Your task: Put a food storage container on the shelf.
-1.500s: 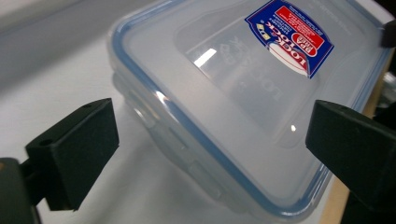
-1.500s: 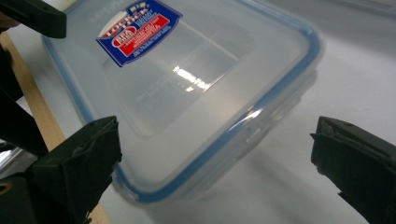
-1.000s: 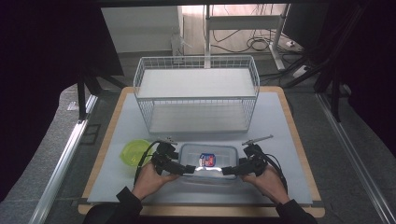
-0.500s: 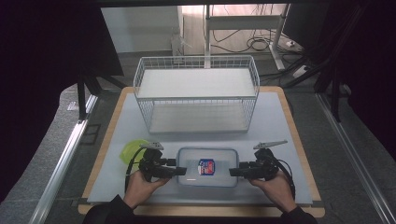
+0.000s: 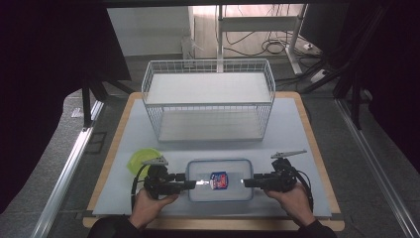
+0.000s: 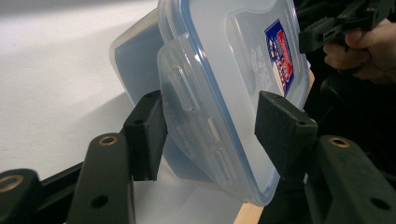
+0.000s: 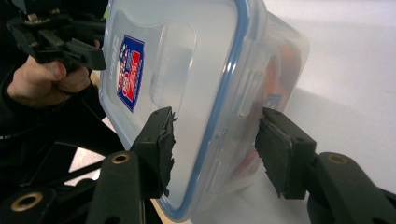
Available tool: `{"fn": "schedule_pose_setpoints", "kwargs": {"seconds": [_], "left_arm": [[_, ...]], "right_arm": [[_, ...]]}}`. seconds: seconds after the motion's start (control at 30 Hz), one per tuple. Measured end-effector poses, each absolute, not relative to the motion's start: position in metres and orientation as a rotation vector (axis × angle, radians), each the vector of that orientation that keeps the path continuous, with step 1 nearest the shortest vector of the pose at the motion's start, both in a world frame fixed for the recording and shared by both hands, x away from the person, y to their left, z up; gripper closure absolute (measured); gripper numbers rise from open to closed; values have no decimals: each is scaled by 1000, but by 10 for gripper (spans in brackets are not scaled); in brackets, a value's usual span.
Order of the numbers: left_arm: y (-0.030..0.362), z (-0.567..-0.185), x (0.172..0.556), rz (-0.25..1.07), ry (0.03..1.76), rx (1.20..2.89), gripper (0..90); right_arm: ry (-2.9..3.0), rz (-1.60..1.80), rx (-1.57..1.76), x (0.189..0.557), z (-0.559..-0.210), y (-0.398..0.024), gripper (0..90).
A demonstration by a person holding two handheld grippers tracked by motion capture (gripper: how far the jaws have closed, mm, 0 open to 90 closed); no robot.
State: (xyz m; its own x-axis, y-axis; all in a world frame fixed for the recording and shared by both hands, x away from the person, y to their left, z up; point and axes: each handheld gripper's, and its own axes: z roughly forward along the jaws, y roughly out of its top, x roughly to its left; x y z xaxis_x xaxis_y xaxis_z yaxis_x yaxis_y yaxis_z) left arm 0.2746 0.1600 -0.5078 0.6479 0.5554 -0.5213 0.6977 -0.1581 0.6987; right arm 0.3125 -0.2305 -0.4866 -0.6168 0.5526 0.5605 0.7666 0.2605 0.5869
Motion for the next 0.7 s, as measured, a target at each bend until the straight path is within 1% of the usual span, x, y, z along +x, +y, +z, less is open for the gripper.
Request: {"fn": "schedule_pose_setpoints", "kwargs": {"seconds": [0.1, 0.17, 0.47, 0.7], "left_arm": [[160, -506, 275, -170, 1014, 1816, 460], [162, -505, 277, -169, 1015, 1803, 491], [162, -501, 277, -122, 1032, 1798, 496], [164, -489, 279, -82, 1009, 1793, 495]], "right_arm": [[-2265, -1284, -1252, 311, -486, -231, 500], [-2277, -1303, -1269, 309, -483, -230, 516], [-2308, -1356, -1270, 307, -480, -226, 527], [-2321, -1409, -1257, 307, -471, -225, 526]]}}
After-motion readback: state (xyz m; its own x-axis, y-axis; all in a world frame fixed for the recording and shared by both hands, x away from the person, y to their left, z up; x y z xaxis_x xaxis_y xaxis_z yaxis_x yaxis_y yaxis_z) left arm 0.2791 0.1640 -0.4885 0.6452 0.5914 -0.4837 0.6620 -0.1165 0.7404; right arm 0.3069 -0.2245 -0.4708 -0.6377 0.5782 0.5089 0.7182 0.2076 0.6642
